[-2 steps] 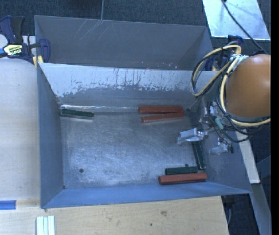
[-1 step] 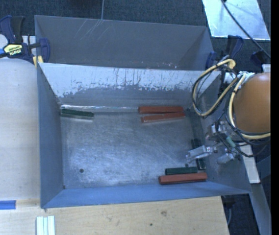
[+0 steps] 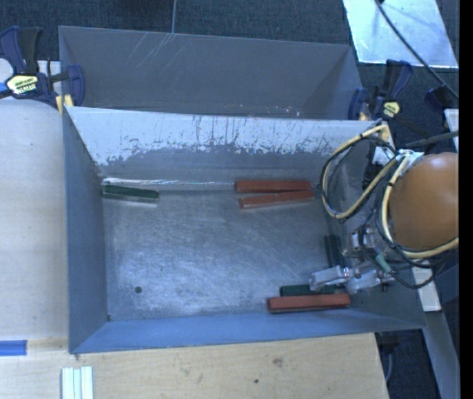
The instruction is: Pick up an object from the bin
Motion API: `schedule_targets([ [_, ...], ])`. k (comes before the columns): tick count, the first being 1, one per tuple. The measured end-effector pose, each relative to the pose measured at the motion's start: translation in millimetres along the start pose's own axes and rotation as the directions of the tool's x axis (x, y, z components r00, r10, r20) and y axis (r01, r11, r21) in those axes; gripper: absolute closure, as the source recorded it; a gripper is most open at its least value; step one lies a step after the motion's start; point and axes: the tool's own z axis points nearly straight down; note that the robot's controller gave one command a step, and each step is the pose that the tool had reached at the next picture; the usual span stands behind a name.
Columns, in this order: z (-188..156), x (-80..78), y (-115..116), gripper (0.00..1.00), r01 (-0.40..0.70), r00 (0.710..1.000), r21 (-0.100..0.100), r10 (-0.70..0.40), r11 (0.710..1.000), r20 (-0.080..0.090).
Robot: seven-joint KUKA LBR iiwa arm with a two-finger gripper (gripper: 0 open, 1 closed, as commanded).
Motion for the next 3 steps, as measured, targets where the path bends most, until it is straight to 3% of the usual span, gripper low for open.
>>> schedule_targets([
  [1, 4.1, -2.2, -3.4, 0.00, -0.145, 0.989, -0.004, 0.144, 0.989, -0.022],
  [2, -87.1, -19.8, -11.0, 0.00, -0.180, 0.983, 0.000, 0.180, 0.984, -0.022],
  [3, -4.3, -8.8, -5.2, 0.00, -0.113, 0.993, -0.005, 0.113, 0.994, -0.018],
])
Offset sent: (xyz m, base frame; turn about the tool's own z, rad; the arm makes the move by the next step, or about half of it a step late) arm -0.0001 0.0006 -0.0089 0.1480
